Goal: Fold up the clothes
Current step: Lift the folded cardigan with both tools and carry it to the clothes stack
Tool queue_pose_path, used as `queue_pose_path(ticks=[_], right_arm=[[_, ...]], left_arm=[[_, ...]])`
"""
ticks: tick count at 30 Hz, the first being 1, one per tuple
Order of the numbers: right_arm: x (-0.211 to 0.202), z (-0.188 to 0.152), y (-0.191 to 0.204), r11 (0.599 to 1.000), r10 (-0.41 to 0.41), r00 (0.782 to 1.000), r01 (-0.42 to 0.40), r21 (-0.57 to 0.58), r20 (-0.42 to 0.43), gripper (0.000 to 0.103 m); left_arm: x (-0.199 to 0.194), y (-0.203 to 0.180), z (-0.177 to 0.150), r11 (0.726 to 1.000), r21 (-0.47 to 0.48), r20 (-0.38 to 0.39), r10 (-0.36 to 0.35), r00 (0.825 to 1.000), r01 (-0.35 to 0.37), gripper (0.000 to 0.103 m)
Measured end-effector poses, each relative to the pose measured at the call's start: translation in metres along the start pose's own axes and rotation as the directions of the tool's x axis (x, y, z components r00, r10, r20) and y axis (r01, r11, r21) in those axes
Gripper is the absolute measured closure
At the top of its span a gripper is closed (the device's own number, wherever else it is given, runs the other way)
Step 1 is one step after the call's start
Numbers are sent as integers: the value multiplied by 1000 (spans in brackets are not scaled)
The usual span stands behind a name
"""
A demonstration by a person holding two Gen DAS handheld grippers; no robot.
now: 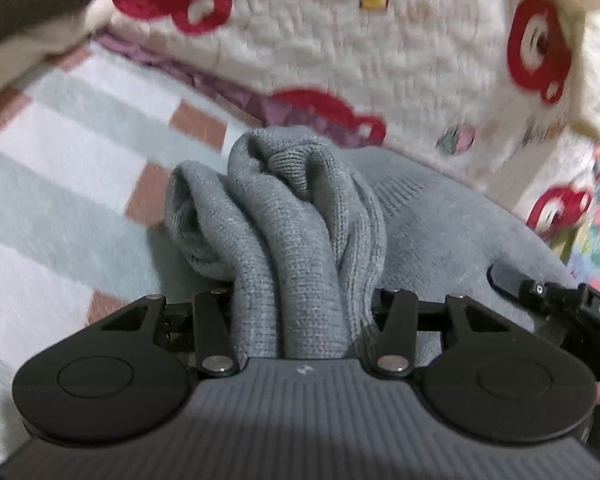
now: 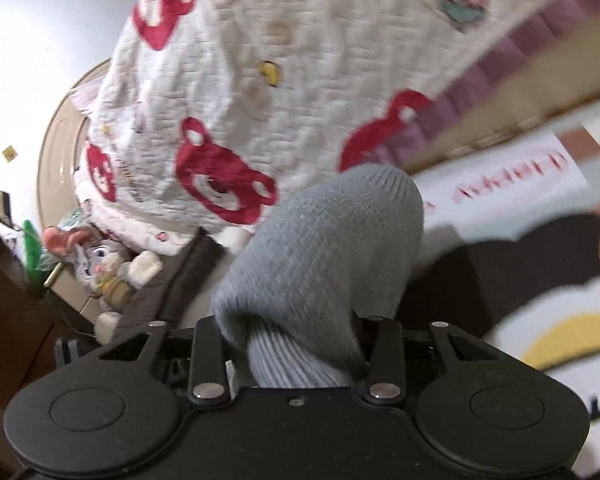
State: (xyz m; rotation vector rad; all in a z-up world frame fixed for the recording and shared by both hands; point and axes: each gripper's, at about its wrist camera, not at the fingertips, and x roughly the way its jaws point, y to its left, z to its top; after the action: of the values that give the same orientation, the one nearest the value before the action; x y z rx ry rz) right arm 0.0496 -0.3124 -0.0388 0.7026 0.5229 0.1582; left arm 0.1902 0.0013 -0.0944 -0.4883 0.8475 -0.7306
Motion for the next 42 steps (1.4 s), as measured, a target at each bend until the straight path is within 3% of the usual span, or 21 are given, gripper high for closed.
queue_pose_path(ticks=[5, 7, 10, 13, 16, 20, 22, 24, 26, 28, 30, 31, 33, 35, 36, 38, 40, 42], right_arm=[[10, 47, 48, 992, 107, 994, -109, -61, -33, 60], [18, 61, 82, 979, 147, 987, -154, -134, -63, 60], [35, 76, 134, 945, 217, 969, -240, -222, -121, 60], [65, 83, 185, 899, 315, 928, -359, -252, -200, 60], [99, 85, 227, 844, 420, 866, -483, -233, -273, 60], [157, 80, 288, 741, 559, 734, -651, -166, -386, 60], [191, 78, 311, 685, 627, 655, -721, -101, -422, 59], [225, 76, 327, 652, 651, 624, -751, -102, -433, 58], [266, 73, 331, 685, 631, 648, -723, -85, -427, 55], [308, 63, 323, 754, 574, 712, -652, -77, -405, 53], [347, 50, 314, 817, 494, 775, -569, -93, -395, 52], [359, 42, 306, 842, 440, 800, -525, -122, -407, 52], [384, 25, 292, 882, 327, 843, -434, -181, -426, 52], [387, 17, 272, 893, 338, 853, -425, -151, -398, 47], [386, 17, 262, 897, 364, 850, -430, -103, -380, 43], [376, 13, 250, 911, 356, 868, -405, -78, -347, 40], [368, 8, 237, 922, 352, 879, -385, -44, -323, 31], [363, 1, 222, 929, 351, 884, -369, -1, -309, 28]], left_arm=[[-54, -2, 26, 997, -59, 169, -33, 985, 44, 58], [-83, -3, 34, 996, -84, 248, -18, 968, 40, 58], [-132, -2, 41, 993, -119, 365, 40, 930, 4, 58], [-192, -1, 47, 986, -146, 490, 139, 860, -76, 58], [-244, 5, 52, 971, -187, 584, 230, 779, -146, 58], [-302, 8, 58, 932, -241, 667, 362, 651, -271, 58], [-314, 15, 73, 902, -280, 671, 428, 606, -328, 57], [-319, 26, 90, 865, -323, 656, 497, 568, -385, 57], [-309, 46, 106, 830, -377, 623, 555, 551, -411, 56], [-285, 79, 115, 796, -448, 565, 605, 562, -407, 56], [-251, 117, 111, 772, -506, 501, 625, 598, -384, 56], [-233, 136, 105, 747, -546, 449, 643, 621, -379, 55], [-210, 157, 93, 720, -598, 425, 658, 622, -353, 52], [-209, 154, 93, 727, -588, 447, 657, 607, -354, 50], [-208, 148, 99, 732, -566, 445, 658, 607, -379, 50], [-209, 137, 104, 740, -529, 447, 659, 605, -415, 48], [-208, 135, 104, 734, -526, 443, 667, 598, -429, 47], [-207, 136, 104, 732, -521, 440, 671, 597, -439, 46]])
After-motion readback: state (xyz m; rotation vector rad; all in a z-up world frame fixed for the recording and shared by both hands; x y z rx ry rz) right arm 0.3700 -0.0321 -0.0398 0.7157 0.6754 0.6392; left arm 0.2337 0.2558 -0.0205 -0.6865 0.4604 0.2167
